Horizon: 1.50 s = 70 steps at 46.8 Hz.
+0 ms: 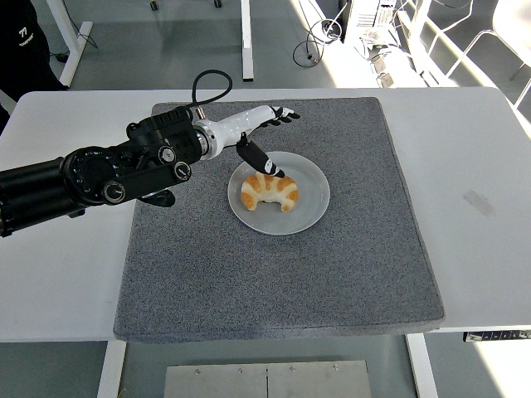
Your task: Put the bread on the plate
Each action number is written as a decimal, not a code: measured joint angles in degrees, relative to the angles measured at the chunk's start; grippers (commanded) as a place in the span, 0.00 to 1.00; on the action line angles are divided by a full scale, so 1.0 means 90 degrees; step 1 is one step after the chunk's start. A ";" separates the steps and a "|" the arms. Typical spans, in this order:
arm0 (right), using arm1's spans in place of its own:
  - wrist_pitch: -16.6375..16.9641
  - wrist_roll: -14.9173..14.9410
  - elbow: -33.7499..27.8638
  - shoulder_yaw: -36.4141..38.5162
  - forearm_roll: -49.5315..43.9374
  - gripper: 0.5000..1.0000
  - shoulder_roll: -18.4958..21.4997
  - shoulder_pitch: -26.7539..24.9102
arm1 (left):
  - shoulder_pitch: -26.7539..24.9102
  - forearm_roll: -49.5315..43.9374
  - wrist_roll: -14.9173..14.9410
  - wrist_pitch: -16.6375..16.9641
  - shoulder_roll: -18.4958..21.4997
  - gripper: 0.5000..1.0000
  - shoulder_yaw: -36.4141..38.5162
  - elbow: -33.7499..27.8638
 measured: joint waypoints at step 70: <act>0.0000 -0.0001 0.0000 0.0001 0.0000 1.00 0.0000 0.0001 | 0.1547 -0.3341 -0.2040 0.1016 0.0711 0.98 -0.3502 0.1220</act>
